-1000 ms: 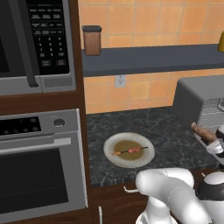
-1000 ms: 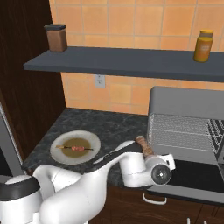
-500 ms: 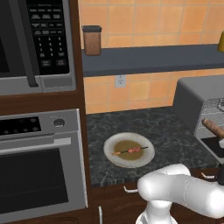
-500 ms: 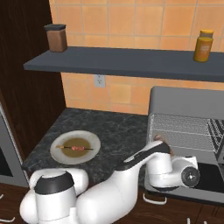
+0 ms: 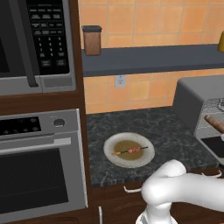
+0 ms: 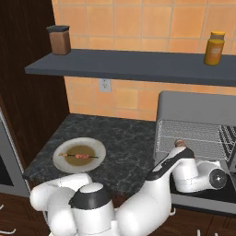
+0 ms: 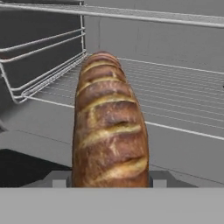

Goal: Pick up the kebab skewer and baguette bread, and place them inside the toaster oven. Close the toaster oven door and start by setting the timer.

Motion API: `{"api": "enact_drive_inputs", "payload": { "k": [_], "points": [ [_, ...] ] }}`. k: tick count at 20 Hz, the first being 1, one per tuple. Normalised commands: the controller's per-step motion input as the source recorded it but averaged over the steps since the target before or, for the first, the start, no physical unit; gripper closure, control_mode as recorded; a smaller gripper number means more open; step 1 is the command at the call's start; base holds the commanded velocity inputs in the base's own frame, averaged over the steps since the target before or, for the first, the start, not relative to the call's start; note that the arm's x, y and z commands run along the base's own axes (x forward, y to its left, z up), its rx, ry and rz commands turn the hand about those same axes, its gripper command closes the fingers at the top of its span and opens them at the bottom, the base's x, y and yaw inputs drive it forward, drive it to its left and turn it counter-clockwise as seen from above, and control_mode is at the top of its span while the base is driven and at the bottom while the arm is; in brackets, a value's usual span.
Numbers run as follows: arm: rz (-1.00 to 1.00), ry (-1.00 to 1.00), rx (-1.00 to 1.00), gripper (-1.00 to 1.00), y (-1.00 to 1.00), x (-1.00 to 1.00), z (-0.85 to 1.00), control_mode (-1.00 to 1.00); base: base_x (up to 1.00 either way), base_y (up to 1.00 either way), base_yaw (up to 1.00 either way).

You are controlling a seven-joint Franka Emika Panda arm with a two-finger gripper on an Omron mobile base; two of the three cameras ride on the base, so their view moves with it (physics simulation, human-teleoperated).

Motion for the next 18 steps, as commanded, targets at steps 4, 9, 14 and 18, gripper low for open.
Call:
{"api": "enact_drive_inputs", "payload": {
  "k": [4,9,14,18],
  "points": [
    [-0.01,0.0,0.0,1.0,-0.35,0.38,-0.33,-1.0,0.0,0.0,0.0],
    [0.0,0.0,0.03,1.0,-0.12,0.41,0.02,-1.0,0.0,0.0,0.0],
    [-0.03,0.0,0.0,1.0,0.09,0.25,0.02,-1.0,0.0,0.0,0.0],
    [-0.02,-0.02,0.0,1.0,0.42,0.3,0.08,-1.0,0.0,0.0,0.0]
  ]
}}
